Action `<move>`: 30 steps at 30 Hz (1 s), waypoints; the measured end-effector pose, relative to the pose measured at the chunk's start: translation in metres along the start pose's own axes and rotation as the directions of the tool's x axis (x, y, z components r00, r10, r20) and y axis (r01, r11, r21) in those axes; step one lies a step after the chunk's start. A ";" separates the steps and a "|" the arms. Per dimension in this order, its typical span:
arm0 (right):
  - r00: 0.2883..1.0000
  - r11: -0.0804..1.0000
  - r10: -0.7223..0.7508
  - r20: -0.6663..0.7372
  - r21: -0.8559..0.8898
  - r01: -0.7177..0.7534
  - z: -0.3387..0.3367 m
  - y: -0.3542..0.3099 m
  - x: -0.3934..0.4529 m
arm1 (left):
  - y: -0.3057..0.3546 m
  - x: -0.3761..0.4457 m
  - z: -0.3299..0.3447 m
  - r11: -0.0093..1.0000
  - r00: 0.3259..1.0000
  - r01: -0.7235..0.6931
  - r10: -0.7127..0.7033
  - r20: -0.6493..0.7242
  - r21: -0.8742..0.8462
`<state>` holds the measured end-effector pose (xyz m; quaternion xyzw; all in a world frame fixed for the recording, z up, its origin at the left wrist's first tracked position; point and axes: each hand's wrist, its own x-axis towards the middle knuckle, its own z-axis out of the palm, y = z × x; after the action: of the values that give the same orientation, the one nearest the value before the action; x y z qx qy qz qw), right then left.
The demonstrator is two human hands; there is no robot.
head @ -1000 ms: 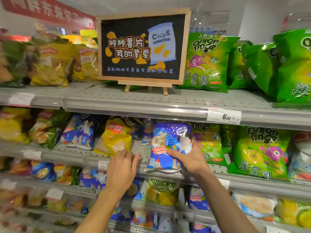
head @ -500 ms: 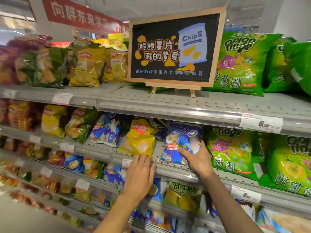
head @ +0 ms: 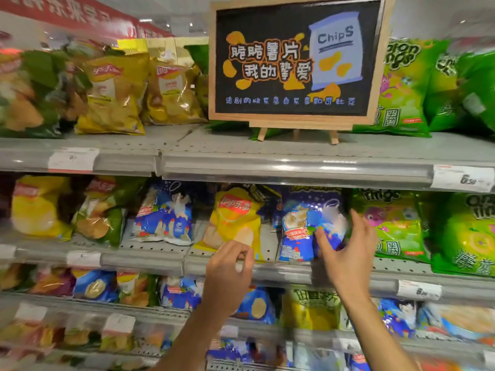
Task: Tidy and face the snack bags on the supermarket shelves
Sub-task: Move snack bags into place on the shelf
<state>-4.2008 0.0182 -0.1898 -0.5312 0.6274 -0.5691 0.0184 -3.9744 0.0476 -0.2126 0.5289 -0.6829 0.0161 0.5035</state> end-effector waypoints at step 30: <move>0.759 0.893 0.366 0.539 0.027 -0.450 0.117 -0.122 -0.036 | -0.202 0.123 -0.114 0.657 0.680 0.718 -0.595 0.428 -0.229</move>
<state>-4.0326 -0.0125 -0.1628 -0.5117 0.6534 -0.4329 0.3519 -3.7406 -0.0645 -0.1727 0.6295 -0.5016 -0.3865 0.4503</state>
